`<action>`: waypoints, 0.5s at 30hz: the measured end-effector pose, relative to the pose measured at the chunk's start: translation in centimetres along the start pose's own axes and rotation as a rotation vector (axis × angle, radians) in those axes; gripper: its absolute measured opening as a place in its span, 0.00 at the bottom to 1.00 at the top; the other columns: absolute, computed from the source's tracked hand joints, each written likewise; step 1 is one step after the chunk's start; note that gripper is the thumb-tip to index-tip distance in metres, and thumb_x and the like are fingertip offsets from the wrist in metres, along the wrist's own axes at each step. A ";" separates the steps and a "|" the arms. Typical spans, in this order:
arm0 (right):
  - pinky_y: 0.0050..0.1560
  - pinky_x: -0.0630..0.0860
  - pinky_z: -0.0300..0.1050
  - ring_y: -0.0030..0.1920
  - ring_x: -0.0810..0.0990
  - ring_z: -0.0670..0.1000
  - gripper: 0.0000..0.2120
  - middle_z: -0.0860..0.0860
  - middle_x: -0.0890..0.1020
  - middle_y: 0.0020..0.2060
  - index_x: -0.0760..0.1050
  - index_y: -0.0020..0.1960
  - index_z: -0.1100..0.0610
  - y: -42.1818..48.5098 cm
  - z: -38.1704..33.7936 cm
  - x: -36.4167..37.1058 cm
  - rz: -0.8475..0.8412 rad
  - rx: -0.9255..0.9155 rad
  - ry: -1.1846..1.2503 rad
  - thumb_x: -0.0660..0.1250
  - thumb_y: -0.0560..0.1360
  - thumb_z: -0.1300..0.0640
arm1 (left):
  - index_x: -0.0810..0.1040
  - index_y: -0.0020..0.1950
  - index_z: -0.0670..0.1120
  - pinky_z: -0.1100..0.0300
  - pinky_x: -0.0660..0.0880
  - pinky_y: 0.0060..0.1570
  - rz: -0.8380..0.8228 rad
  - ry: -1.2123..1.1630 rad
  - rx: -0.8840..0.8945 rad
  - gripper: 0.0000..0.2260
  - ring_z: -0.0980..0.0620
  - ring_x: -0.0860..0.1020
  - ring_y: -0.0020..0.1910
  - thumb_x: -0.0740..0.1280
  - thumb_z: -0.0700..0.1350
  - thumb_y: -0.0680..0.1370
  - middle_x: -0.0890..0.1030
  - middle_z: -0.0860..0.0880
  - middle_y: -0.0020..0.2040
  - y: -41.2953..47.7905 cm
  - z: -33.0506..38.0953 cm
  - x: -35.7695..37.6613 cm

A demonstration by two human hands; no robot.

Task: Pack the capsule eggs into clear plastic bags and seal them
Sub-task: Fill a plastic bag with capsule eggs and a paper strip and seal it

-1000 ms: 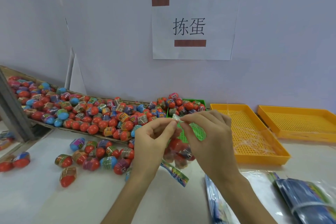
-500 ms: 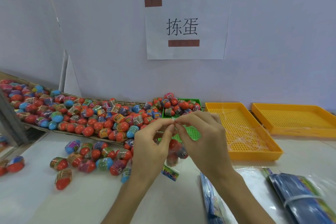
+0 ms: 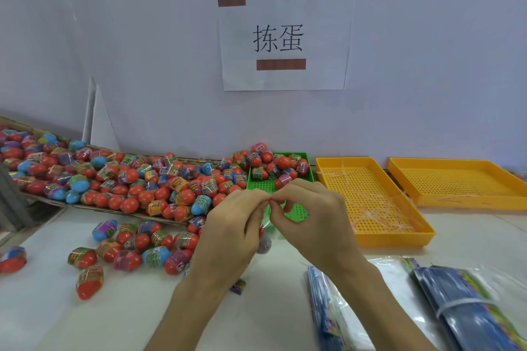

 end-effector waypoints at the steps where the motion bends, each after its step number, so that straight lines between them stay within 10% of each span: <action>1: 0.37 0.76 0.39 0.35 0.75 0.42 0.03 0.48 0.83 0.34 0.84 0.41 0.58 0.0 0.0 0.0 -0.001 0.005 0.001 0.72 0.72 0.59 | 0.83 0.56 0.41 0.69 0.74 0.52 -0.014 0.010 0.002 0.09 0.59 0.78 0.49 0.64 0.39 0.81 0.83 0.50 0.48 0.0 0.0 0.2; 15: 0.34 0.73 0.42 0.33 0.73 0.47 0.08 0.47 0.76 0.31 0.76 0.35 0.57 -0.1 0.9 -0.4 0.027 0.077 0.047 0.67 0.71 0.55 | 0.82 0.53 0.41 0.72 0.71 0.48 -0.076 -0.012 0.018 0.09 0.60 0.75 0.46 0.66 0.32 0.76 0.82 0.51 0.45 0.0 0.3 0.8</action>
Point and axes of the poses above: each hand's wrist, its own y-axis towards the middle knuckle, its own x-axis out of the palm, z = x × y, the point moved 9 cm from there along y, towards the middle knuckle
